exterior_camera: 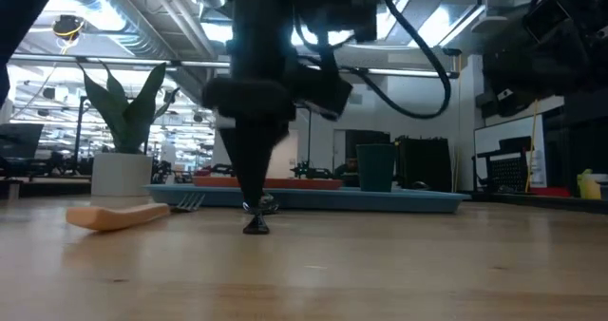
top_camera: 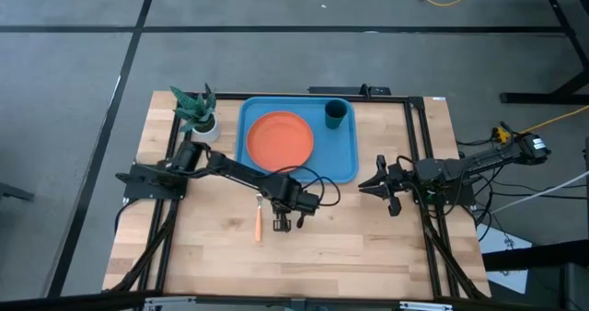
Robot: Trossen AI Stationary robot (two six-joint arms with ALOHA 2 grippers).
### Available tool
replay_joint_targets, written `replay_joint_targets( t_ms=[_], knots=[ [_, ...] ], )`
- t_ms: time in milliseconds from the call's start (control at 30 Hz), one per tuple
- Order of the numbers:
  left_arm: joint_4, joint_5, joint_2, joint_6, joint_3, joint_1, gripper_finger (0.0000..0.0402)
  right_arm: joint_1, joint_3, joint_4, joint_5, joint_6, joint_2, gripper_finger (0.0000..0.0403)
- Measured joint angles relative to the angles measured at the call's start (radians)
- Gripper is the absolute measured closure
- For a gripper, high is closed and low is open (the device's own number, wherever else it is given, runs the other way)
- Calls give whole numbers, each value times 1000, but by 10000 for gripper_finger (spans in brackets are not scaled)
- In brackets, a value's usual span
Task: Pick and place plate/cup/fork/spoon on tray
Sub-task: Adjust the utensils on the table
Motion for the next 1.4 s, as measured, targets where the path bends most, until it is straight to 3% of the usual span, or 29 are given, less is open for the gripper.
replay_joint_targets(
  t_ms=[233, 533, 700, 900, 1233, 1400],
  knots=[
    [18, 10, 16, 11, -1, 4, 402, 0, 0, -9, 0, 0, 0, 343],
    [328, 50, 16, 46, -1, 24, 402, 0, 0, -9, 0, 0, 0, 343],
    [242, 35, -2, 16, -1, -18, 402, 0, 0, -9, 0, -1, 0, 343],
    [60, -138, -9, -54, -2, -37, 402, 0, 0, -9, 1, -2, 0, 343],
    [120, -182, 35, 18, -2, 62, 402, 0, 0, -14, 1, 0, 0, 343],
    [311, -127, 44, 51, 2, 104, 401, 0, 0, -18, -1, 0, -2, 343]
  ],
)
